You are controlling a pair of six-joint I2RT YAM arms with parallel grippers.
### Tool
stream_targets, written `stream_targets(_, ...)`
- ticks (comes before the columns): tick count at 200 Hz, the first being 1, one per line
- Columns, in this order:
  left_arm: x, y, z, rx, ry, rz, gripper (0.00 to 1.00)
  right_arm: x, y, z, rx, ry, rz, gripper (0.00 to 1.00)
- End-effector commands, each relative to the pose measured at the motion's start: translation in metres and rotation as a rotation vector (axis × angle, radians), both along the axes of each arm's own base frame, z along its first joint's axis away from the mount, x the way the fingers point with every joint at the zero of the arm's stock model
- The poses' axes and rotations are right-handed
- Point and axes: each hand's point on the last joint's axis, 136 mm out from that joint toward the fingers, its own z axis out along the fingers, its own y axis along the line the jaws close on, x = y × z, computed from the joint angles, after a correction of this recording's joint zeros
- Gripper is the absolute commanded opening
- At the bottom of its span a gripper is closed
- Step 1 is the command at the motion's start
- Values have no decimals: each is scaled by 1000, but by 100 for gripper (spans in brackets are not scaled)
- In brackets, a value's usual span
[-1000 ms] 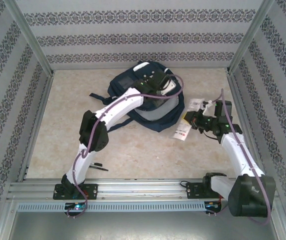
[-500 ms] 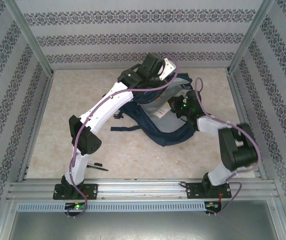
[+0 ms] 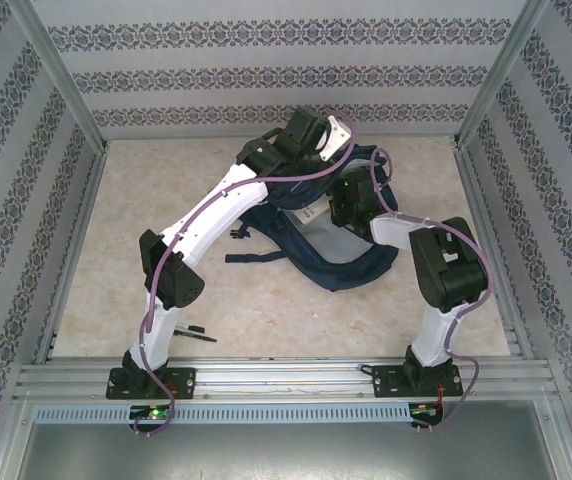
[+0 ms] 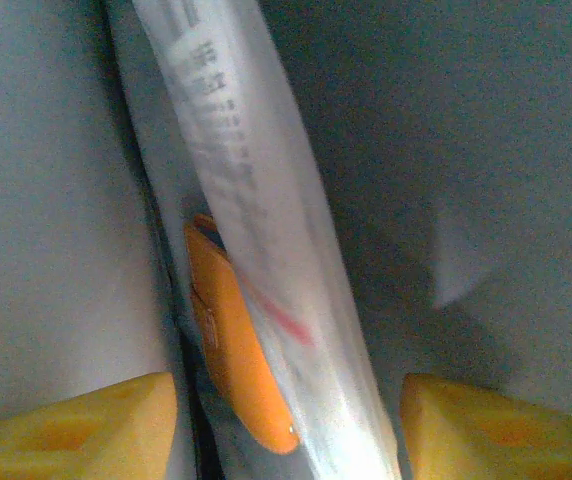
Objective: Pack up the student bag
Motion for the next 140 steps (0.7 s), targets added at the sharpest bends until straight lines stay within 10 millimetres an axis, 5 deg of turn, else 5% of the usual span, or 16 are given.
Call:
stream_targets(1, 7, -4, 62, -142, -126, 7, 0, -30, -8, -1, -44, 93, 21, 62)
stream_targets(26, 8, -4, 59, -139, -121, 7, 0, -48, -8, -11, -36, 126, 78, 60)
stream_targets(50, 8, -4, 55, -136, -107, 2, 0, -53, 8, -13, -8, 109, 157, 42)
stream_targets(66, 7, -5, 54, -134, -101, 1, 0, -50, 20, -14, -20, 93, 194, 39)
stream_targets(108, 7, -7, 51, -148, -84, -10, 0, -16, 44, -24, -25, 43, 224, 0)
stream_targets(140, 3, -13, 48, -170, -56, -33, 0, 23, 54, -22, 14, -11, 133, 0)
